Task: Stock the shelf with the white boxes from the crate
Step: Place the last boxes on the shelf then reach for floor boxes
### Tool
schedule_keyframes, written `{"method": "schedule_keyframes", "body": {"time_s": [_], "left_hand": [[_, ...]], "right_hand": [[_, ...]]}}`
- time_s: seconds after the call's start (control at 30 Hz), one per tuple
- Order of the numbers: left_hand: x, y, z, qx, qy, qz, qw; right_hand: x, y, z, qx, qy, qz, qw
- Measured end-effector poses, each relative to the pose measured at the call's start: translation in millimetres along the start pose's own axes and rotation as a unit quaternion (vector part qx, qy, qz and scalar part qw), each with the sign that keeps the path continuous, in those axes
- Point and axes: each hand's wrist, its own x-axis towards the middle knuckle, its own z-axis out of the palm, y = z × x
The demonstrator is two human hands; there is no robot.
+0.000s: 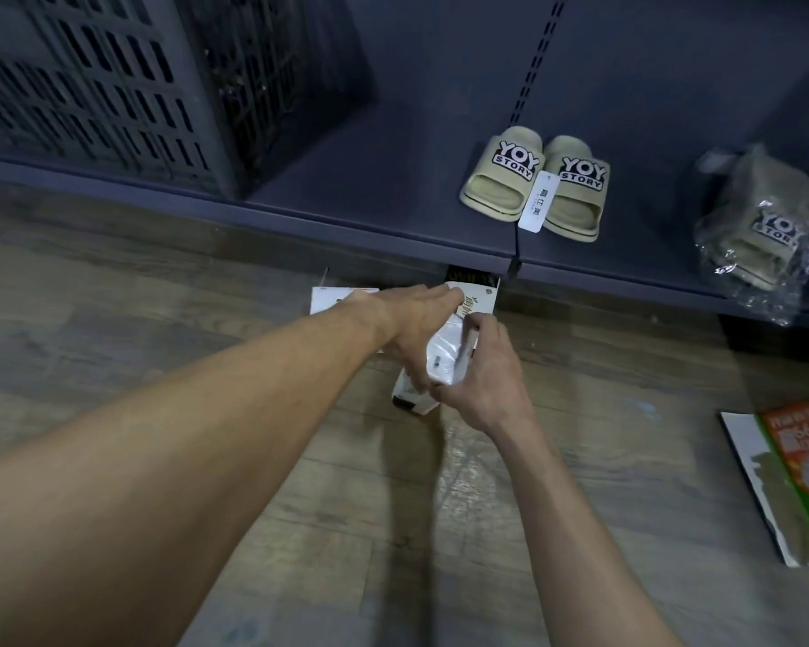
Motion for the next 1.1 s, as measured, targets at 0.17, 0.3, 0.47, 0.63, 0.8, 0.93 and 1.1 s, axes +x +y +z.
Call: {"method": "schedule_keyframes", "body": {"time_s": [0.17, 0.3, 0.47, 0.63, 0.8, 0.93, 1.1], "left_hand": [[-16.4, -3.0, 8.9, -0.127, 0.018, -0.042, 0.991], [-64.9, 9.0, -16.8, -0.19, 0.011, -0.055, 0.98], [-151.5, 51.9, -113.6, -0.254, 0.027, -0.089, 0.963], [-224.2, 102.3, -277.0, -0.326, 0.105, -0.119, 0.932], [-281.6, 169.6, -457.6, -0.261, 0.136, -0.124, 0.948], [-316.4, 225.8, -587.1, -0.182, 0.175, -0.101, 0.962], [-336.3, 282.6, -711.2, -0.039, 0.214, -0.065, 0.974]], "right_hand": [[-3.0, -7.4, -21.5, -0.002, -0.012, 0.0, 1.0], [-25.2, -48.5, -82.1, 0.02, -0.032, 0.0, 0.999], [-66.7, -156.5, -207.6, 0.106, -0.062, -0.021, 0.992], [-89.8, -270.7, -359.5, 0.155, -0.073, -0.022, 0.985], [-106.2, -370.0, -503.4, 0.094, -0.096, -0.016, 0.991], [-115.0, -442.8, -606.1, 0.083, -0.06, -0.01, 0.995], [-116.8, -501.2, -714.2, 0.015, 0.007, -0.014, 1.0]]}}
